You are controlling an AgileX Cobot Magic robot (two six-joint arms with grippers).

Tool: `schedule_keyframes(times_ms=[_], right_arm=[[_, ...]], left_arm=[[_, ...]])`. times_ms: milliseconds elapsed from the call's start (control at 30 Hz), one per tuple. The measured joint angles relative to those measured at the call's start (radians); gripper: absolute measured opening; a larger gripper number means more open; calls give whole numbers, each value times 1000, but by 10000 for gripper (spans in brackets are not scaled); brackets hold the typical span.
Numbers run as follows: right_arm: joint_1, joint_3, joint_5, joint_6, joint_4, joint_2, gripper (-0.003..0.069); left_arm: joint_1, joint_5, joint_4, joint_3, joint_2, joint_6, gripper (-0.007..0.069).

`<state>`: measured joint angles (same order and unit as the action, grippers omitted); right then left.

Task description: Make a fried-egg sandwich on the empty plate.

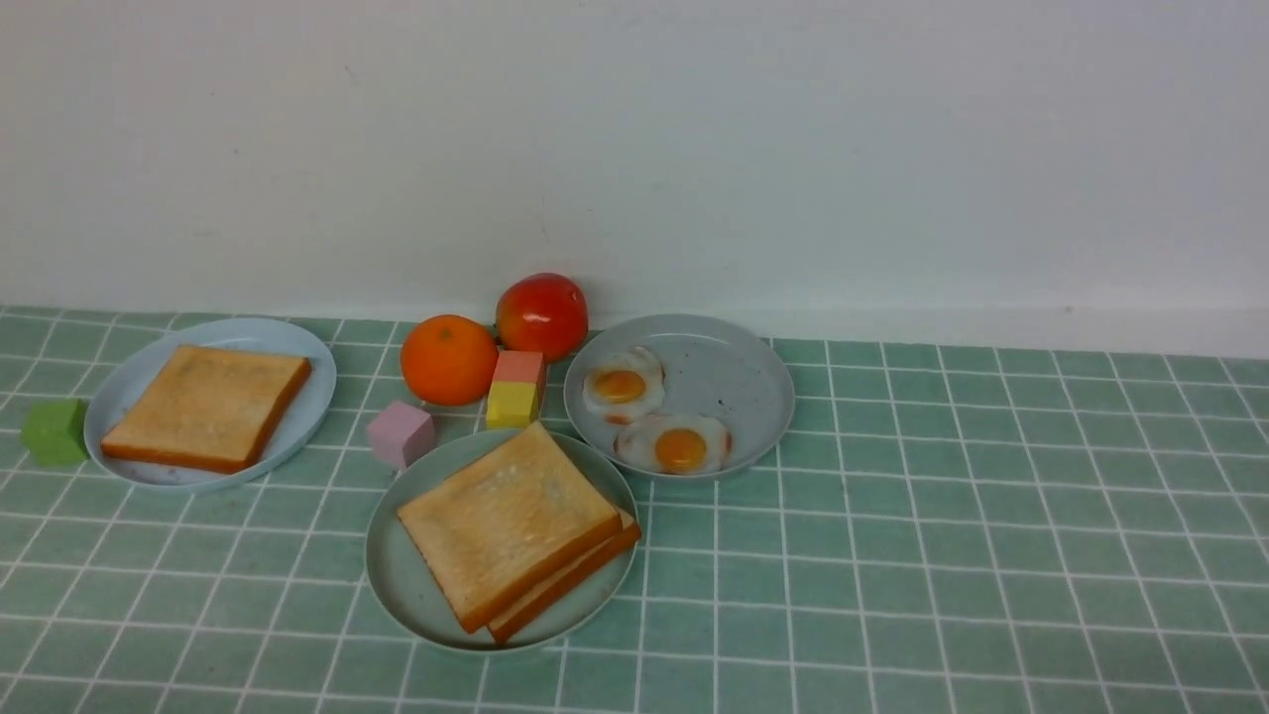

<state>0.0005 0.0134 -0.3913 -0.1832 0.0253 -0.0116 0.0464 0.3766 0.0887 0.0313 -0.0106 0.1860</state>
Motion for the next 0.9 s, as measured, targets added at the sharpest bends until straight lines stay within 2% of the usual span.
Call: schedule_keyframes(times_ms=[900], right_arm=[[0,0,0,0,0,0,44]], left_arm=[[0,0,0,0,0,0,-10]])
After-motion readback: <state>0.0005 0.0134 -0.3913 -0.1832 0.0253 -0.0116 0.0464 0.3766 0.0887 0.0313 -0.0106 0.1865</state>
